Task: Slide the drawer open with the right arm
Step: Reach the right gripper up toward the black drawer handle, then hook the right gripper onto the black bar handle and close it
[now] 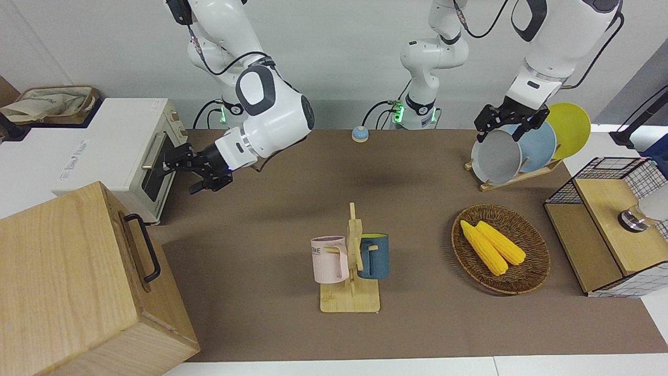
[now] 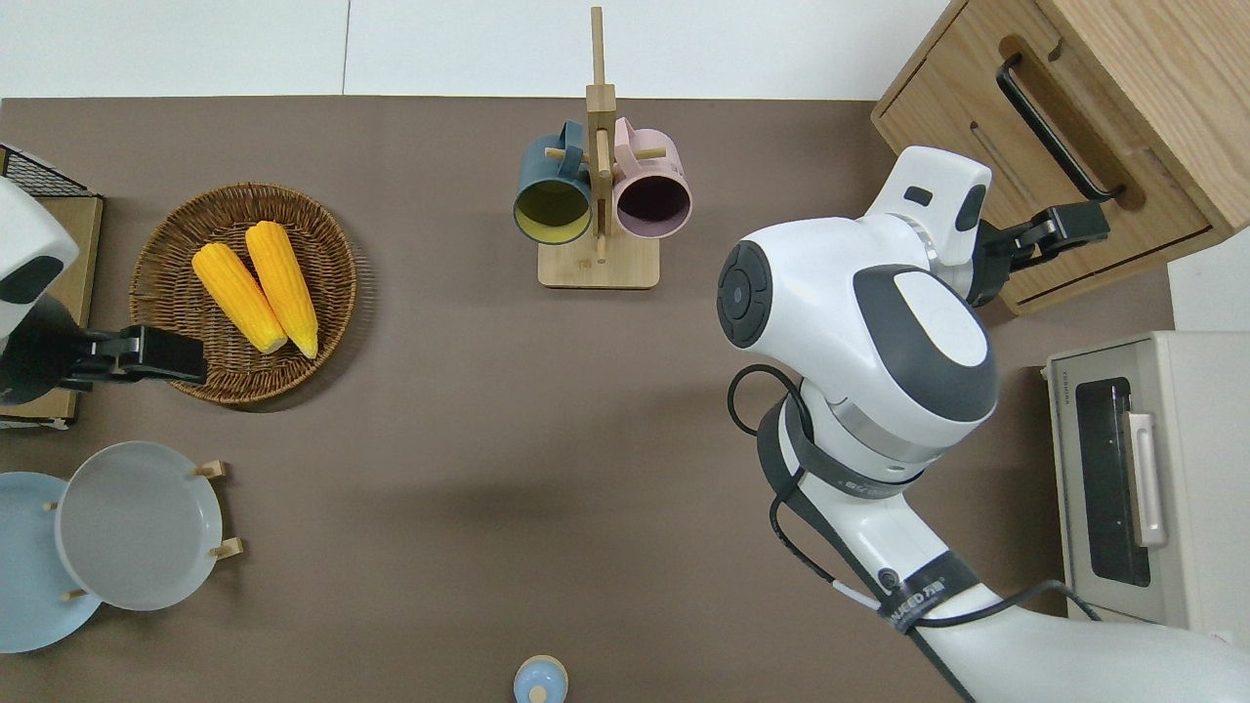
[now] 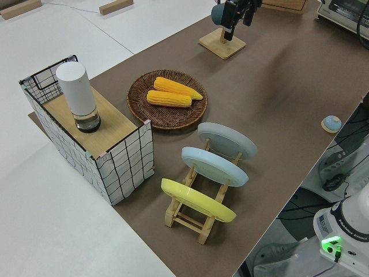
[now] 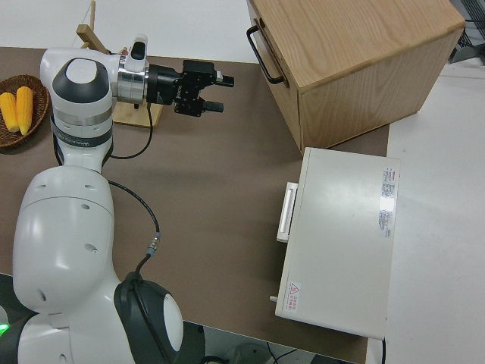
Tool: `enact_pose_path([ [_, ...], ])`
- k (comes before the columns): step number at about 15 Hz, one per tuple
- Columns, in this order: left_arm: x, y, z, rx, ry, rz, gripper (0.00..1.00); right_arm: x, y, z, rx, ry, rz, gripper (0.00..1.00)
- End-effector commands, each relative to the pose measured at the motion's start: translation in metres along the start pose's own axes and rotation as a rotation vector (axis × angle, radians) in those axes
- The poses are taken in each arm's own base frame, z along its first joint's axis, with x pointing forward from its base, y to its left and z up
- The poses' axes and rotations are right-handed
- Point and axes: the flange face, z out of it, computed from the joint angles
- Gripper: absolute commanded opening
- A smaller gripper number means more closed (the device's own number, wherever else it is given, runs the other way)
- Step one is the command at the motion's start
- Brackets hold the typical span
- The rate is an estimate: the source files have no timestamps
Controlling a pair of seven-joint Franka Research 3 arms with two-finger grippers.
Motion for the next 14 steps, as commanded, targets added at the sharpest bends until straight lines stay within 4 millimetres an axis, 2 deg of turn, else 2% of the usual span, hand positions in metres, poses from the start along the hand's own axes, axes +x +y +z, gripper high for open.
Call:
enact_pose_path([
  [1, -0.004, -0.001, -0.002, 0.012, -0.006, 0.007, 1.00, 0.009, -0.008, 0.008, -0.082, 0.023, 0.007, 0.971],
  [6, -0.004, -0.001, -0.002, 0.012, -0.008, 0.007, 1.00, 0.029, -0.024, 0.027, -0.150, 0.037, -0.013, 0.971],
  [8, -0.004, -0.001, -0.002, 0.012, -0.006, 0.007, 1.00, 0.039, -0.025, 0.036, -0.179, 0.059, -0.013, 0.964],
  [14, -0.004, -0.001, -0.002, 0.012, -0.006, 0.008, 1.00, 0.053, -0.024, 0.046, -0.251, 0.117, -0.014, 0.954],
])
